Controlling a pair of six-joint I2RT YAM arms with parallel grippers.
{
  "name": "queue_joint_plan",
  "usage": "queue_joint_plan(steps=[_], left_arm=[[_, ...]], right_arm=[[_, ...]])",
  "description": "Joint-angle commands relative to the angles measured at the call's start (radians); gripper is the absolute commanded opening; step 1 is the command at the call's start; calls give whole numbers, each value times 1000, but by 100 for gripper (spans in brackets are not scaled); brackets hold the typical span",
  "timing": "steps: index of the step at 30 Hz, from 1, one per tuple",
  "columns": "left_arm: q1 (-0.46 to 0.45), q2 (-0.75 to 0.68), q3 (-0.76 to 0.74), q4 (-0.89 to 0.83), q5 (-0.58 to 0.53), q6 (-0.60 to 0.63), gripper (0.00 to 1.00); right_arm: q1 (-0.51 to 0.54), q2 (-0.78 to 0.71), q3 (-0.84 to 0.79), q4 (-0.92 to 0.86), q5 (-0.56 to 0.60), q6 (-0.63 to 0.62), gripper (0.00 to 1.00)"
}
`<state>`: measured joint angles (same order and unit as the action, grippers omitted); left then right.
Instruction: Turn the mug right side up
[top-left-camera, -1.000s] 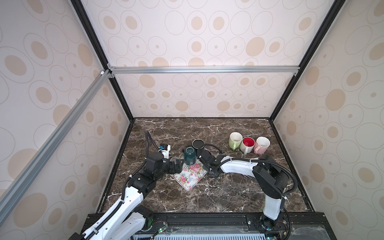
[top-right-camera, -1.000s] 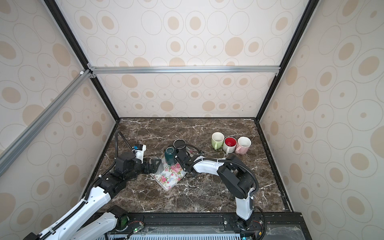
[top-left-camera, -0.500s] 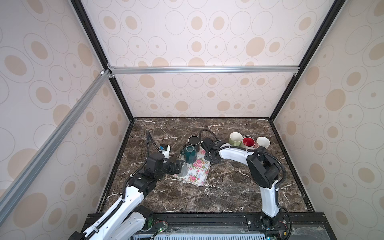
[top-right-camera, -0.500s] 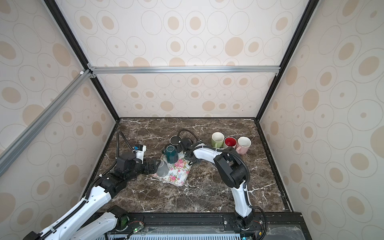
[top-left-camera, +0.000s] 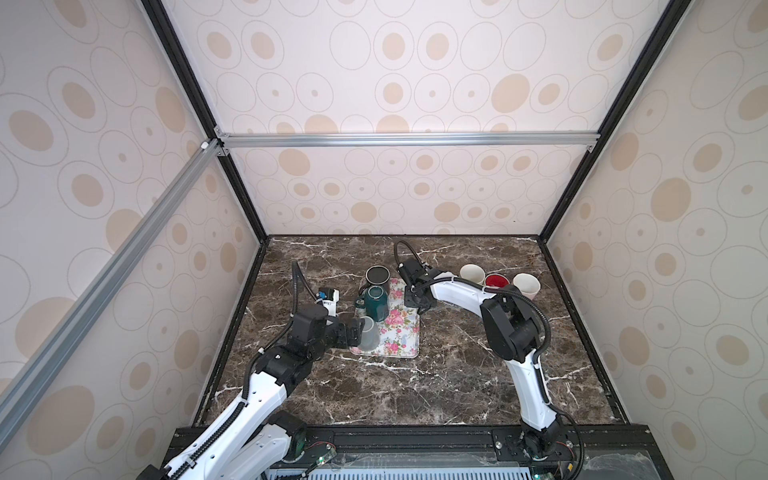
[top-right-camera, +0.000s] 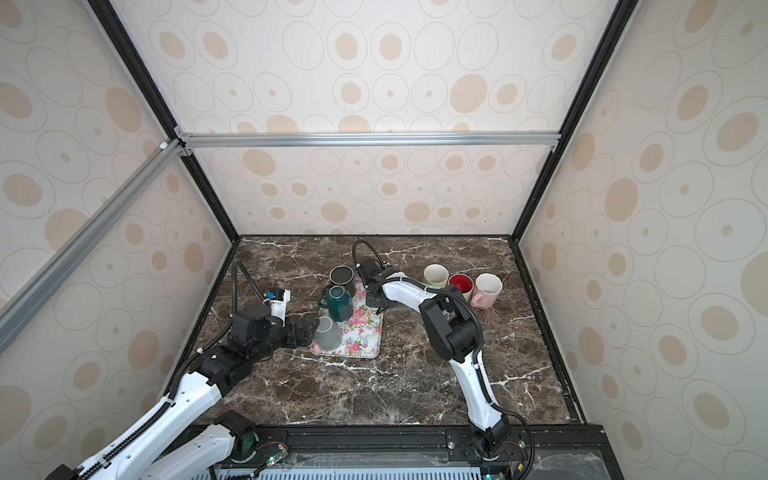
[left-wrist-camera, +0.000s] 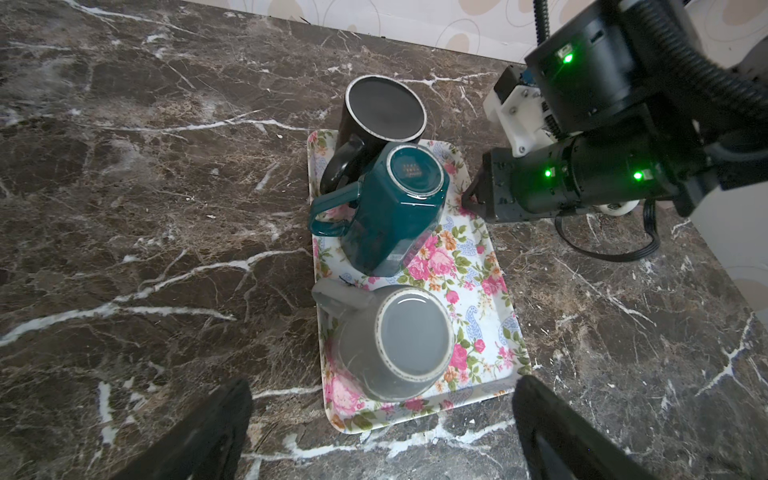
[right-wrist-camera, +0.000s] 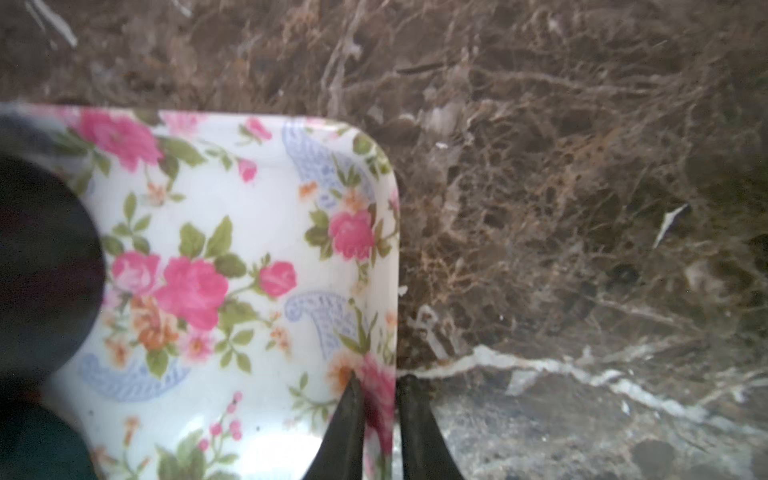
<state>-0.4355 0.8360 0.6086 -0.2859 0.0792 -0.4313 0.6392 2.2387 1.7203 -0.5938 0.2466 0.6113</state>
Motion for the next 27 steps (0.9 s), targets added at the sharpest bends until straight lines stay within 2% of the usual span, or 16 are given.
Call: queue_joint_plan(steps=[1, 3, 5, 6, 8, 11, 15, 21, 27], left_arm=[[4, -11, 33, -15, -6, 17, 98], [5, -12, 35, -14, -5, 17, 98], [5, -15, 33, -10, -4, 18, 98], [5, -15, 33, -9, -4, 18, 98], [5, -16, 32, -9, -6, 18, 98], [5, -15, 31, -4, -4, 20, 98], [5, -9, 29, 7, 0, 21, 99], [5, 11, 33, 12, 7, 22, 98], [5, 21, 32, 7, -4, 26, 98]], right_arm=[[2, 3, -44, -74, -5, -51, 41], [1, -35, -96, -60, -12, -10, 46], [1, -68, -146, -62, -21, 32, 44], [3, -81, -164, -65, -18, 55, 42], [7, -116, -237, -27, -35, 85, 27], [10, -164, -353, 56, -80, 132, 20], [17, -158, -377, 18, -54, 151, 9], [14, -141, -324, -36, 6, 74, 7], [-37, -72, -218, -87, 26, -78, 4]])
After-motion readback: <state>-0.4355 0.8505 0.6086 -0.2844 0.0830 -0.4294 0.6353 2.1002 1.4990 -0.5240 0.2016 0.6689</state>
